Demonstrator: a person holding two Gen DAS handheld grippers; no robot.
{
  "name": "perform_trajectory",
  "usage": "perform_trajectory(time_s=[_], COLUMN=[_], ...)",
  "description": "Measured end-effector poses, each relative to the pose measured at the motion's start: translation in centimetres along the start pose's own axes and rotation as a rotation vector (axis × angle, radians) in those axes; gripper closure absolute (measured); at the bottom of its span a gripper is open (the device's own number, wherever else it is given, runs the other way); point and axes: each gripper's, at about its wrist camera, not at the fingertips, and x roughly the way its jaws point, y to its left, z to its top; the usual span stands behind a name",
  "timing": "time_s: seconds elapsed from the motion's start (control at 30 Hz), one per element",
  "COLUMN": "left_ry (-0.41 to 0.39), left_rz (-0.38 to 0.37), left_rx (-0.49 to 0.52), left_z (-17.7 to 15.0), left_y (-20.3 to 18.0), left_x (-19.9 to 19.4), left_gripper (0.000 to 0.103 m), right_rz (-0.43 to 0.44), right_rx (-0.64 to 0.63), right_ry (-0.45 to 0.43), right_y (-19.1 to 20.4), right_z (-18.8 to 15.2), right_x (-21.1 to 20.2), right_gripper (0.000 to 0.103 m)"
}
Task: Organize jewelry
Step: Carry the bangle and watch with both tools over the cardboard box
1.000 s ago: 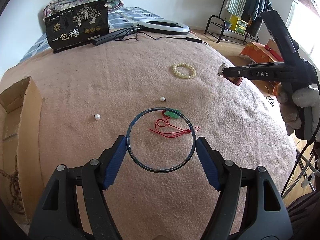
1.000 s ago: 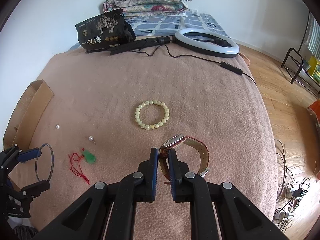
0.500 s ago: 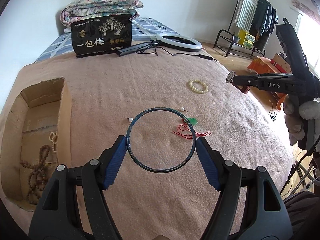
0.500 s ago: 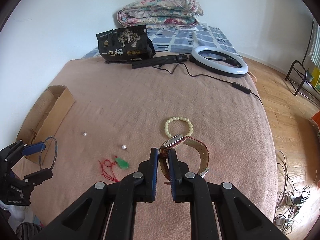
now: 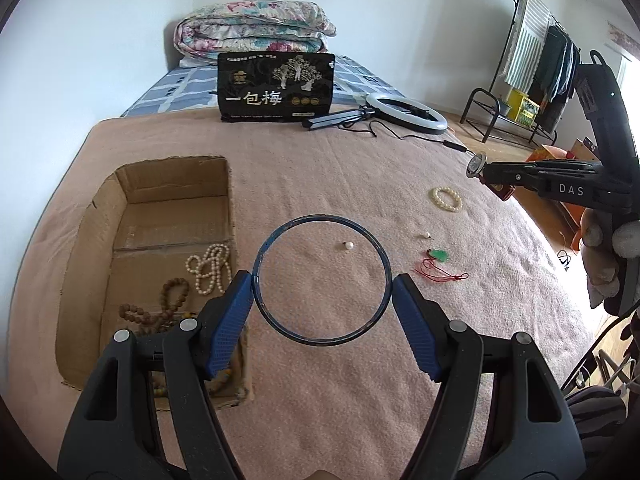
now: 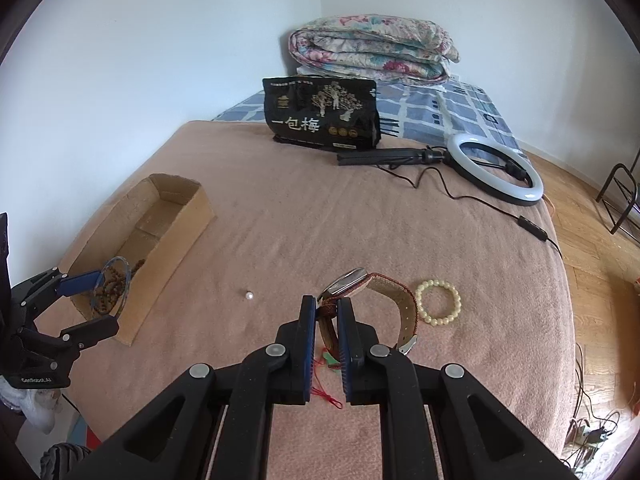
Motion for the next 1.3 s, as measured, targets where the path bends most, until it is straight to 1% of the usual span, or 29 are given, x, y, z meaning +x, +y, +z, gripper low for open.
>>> perform_trajectory(time_s=[0.4,0.67,1.0,1.17,1.3], left_ry=[-0.029,-0.026,-0.031,-0.029,-0.023], left_rz=[0.076,0.12,0.162,0.165,0.165], left_rx=[-0.077,-0.109,-0.114,-0.115,-0.106], left_z=[-0.1,-0.8,-1.4,-1.6,-1.7], left_y=[6.2,9.6,12.0,12.7,12.9], left_x=[-1.5,-1.8,-2.4,-2.2,-1.9], left_gripper=[0.03,0.03,0.03,0.03,0.03], right_rz=[0.066,0.118,0.167,0.181,0.203], right_rx=[-0.077,-0.129,-0.204,-0.225,-0.227], right_ry=[-0.01,0.0,0.029,0.049,0.056], right_y=[6.8,11.1,16.3,18.1,19.4], right_z=[3.3,5.5,7.0,7.5,8.0], right_x=[2.4,5.2,9.1,11.3,12.2], right_gripper=[0.095,0.095,0.095,0.095,0.094])
